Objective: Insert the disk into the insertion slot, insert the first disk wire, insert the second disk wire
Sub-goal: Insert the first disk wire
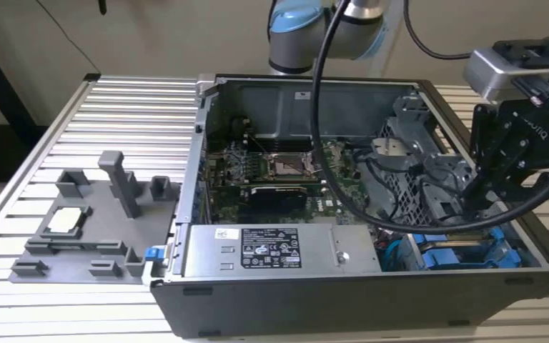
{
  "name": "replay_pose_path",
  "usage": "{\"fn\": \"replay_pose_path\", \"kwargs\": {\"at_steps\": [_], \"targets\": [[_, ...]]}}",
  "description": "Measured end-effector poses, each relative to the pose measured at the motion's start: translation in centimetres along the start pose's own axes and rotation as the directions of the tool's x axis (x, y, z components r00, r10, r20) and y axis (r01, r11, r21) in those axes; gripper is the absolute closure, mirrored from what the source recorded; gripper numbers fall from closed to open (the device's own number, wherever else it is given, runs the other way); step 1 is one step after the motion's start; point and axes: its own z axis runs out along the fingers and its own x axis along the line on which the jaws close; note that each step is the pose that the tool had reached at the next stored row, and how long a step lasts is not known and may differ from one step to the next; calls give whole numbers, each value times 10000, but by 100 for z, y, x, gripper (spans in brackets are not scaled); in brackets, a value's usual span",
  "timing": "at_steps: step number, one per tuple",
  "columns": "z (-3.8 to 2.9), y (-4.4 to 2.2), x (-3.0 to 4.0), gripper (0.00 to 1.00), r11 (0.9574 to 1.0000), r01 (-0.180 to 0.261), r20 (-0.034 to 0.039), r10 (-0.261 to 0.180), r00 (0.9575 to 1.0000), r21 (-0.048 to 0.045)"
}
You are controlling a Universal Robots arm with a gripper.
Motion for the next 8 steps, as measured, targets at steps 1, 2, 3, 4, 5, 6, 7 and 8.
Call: {"fn": "replay_pose_path", "kwargs": {"at_steps": [1,2,3,4,5,6,7,8], "targets": [[3,-5,5,81,10000,0,1,0,10000,-56],[6,-9,11,81,9999,0,1,0,10000,-110],[9,-14,19,81,9999,0,2,0,10000,-161],[13,-17,23,81,9998,0,2,0,10000,-200],[17,-19,24,81,9997,1,2,-1,10000,-224],[21,-22,26,81,9997,1,4,-1,10000,-239],[25,-25,30,81,9997,1,14,-1,10000,-241],[32,-27,35,81,9997,0,23,0,10000,-241]]}}
